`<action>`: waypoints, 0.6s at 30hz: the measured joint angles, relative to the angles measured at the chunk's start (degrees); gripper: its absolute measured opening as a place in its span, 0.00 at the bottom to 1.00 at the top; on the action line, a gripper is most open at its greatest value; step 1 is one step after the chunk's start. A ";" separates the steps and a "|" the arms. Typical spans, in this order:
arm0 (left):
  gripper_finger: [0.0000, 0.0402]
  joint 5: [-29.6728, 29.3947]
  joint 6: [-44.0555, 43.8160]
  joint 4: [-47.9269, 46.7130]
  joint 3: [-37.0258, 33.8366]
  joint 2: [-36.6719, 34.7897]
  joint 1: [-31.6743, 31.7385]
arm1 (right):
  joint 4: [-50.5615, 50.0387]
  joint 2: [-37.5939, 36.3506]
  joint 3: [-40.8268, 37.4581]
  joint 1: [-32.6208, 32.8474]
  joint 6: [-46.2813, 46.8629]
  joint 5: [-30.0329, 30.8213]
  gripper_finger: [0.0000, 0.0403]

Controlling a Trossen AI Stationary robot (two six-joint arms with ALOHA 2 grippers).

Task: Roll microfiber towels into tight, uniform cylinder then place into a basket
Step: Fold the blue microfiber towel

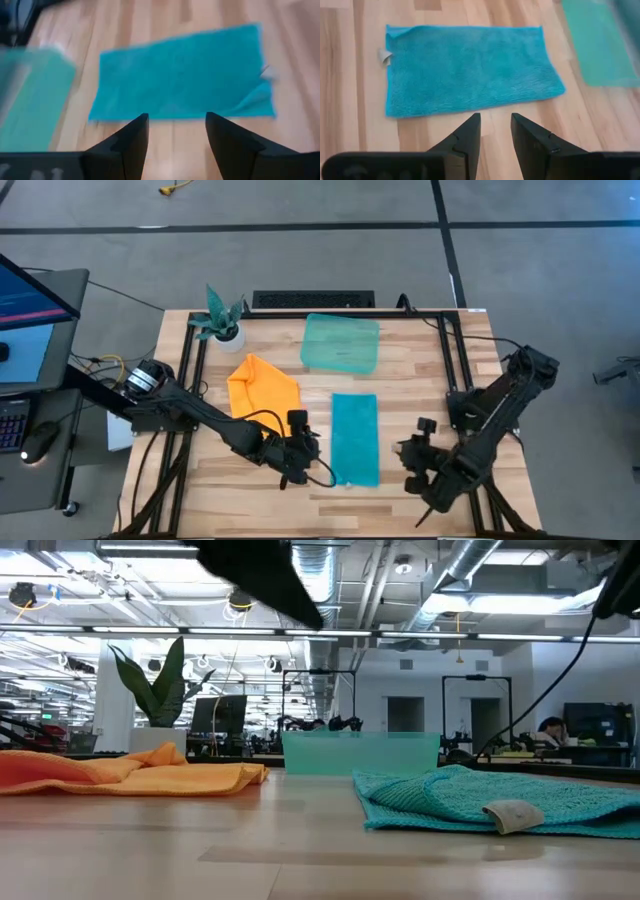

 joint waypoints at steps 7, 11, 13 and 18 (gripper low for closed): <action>0.47 4.87 12.61 10.78 0.08 4.67 -0.51 | -0.06 -0.95 -3.22 2.72 4.75 1.09 0.33; 0.47 6.96 14.92 12.98 -0.01 7.59 -0.82 | 1.72 -0.42 -3.23 2.26 4.94 0.71 0.33; 0.47 9.23 15.12 14.62 0.13 9.05 -0.83 | 3.49 -0.46 -3.13 1.74 4.94 0.51 0.33; 0.47 13.13 16.78 16.35 0.05 11.39 -0.85 | 6.05 -0.44 -3.13 -0.66 3.38 -0.91 0.33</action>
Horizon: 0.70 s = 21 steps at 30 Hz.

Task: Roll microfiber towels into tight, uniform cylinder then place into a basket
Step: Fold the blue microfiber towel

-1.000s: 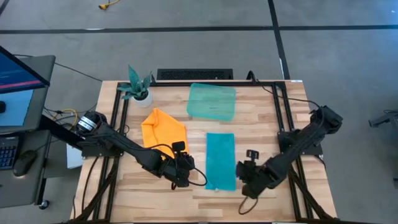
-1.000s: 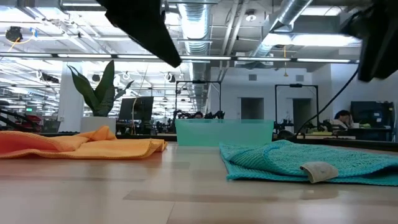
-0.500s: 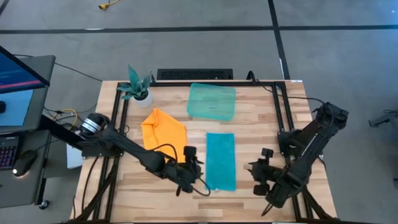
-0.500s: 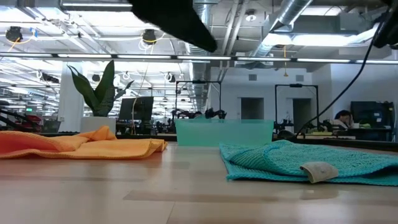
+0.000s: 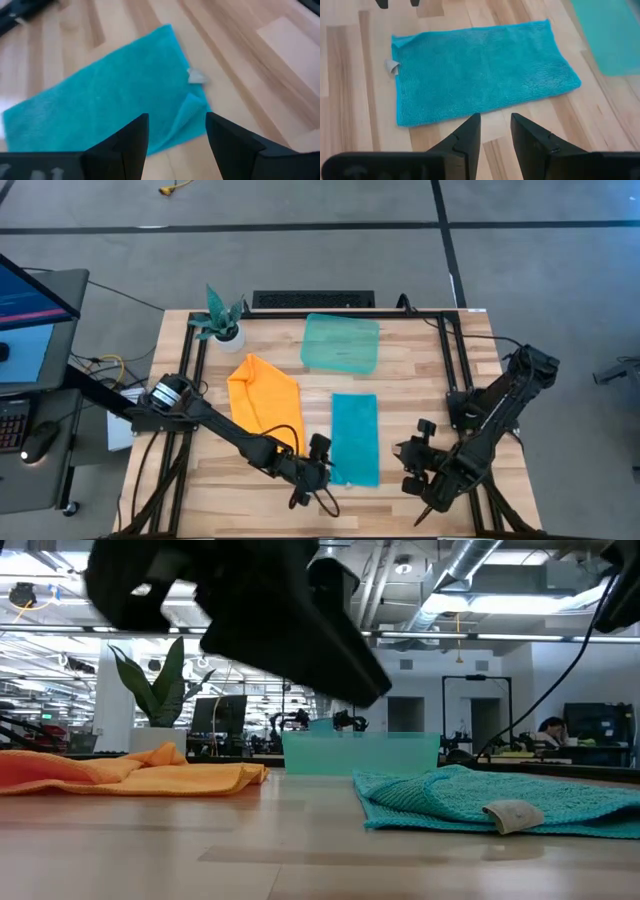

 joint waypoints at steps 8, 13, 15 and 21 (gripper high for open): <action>0.47 4.47 6.33 5.99 0.50 4.25 0.02 | 1.22 0.03 0.00 -3.24 -1.96 -2.85 0.35; 0.47 2.61 10.27 6.69 2.07 7.59 0.15 | 1.13 0.02 0.02 -3.94 -1.96 -2.91 0.37; 0.47 0.59 10.27 7.32 3.00 8.25 0.22 | 1.16 0.02 0.02 -3.94 -2.04 -2.98 0.38; 0.47 2.29 8.90 5.33 3.40 8.27 0.28 | 1.18 0.02 0.02 -3.76 -2.05 -3.07 0.42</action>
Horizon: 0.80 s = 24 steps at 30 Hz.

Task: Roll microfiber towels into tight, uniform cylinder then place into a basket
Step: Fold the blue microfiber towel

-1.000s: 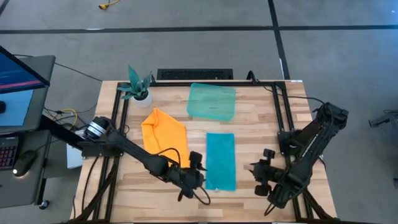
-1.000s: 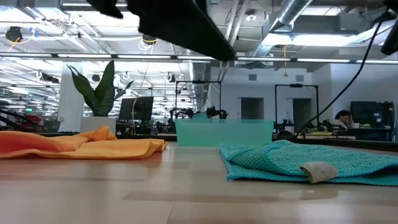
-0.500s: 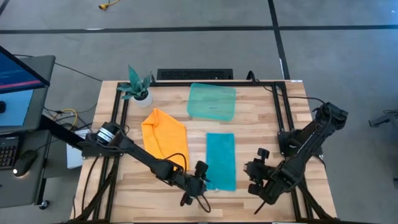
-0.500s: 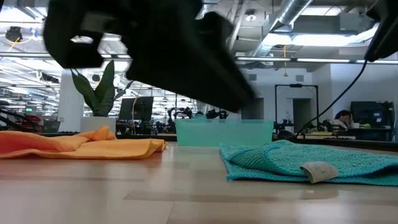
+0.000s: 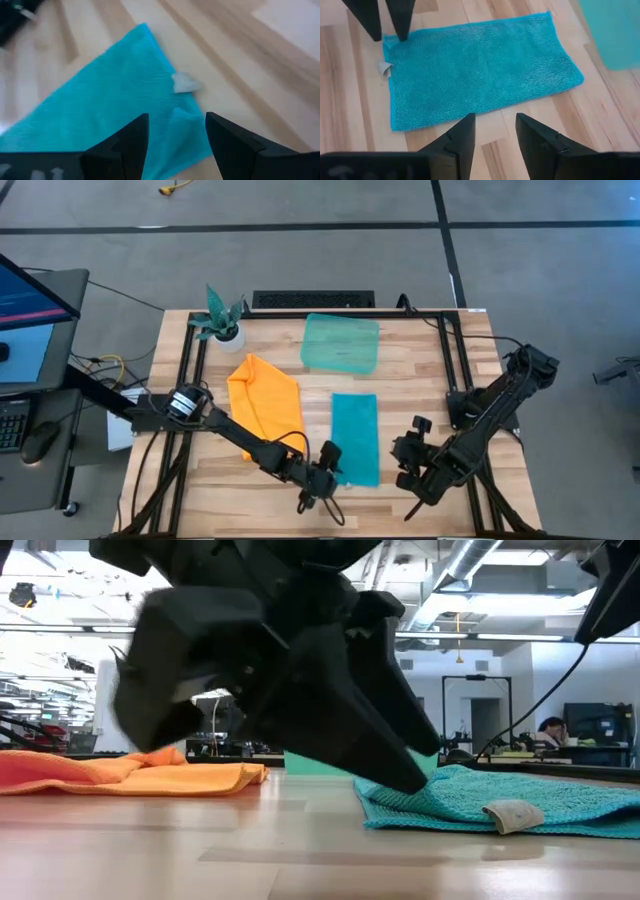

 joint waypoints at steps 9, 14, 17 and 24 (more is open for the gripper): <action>0.47 3.00 -0.80 -0.84 -0.65 0.00 0.91 | 0.04 0.00 0.00 -0.09 0.00 0.24 0.44; 0.47 3.48 -2.69 -1.09 -1.98 0.00 2.42 | 0.04 0.00 0.00 -0.09 0.00 0.31 0.43; 0.47 4.38 -4.25 -1.08 -2.23 -0.02 3.08 | 0.04 0.00 0.00 -0.09 -0.02 0.33 0.43; 0.46 5.39 -7.83 -1.34 -2.27 -0.04 3.95 | 0.06 0.00 0.00 -0.11 -0.02 0.36 0.43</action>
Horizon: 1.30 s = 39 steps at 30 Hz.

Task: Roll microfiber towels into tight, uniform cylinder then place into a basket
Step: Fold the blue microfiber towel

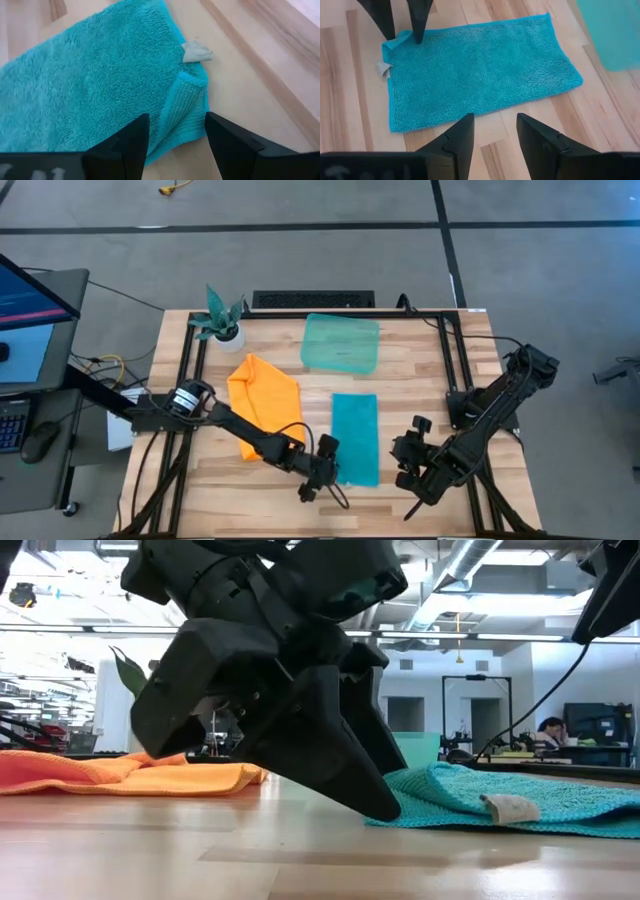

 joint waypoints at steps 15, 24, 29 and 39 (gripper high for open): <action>0.05 1.53 -1.02 -0.64 0.53 0.01 0.73 | 13.99 6.66 0.09 2.82 -15.64 -0.81 0.42; 0.04 1.50 -1.05 -0.91 1.55 0.02 0.68 | 21.89 15.69 1.05 3.06 -21.97 -3.97 0.42; 0.03 1.49 -1.96 -2.19 1.55 0.02 0.68 | 22.83 18.26 2.67 2.48 -22.94 -8.18 0.42; 0.02 1.45 -2.03 -2.99 1.62 0.02 0.68 | 24.48 19.76 2.84 1.00 -21.95 -9.59 0.42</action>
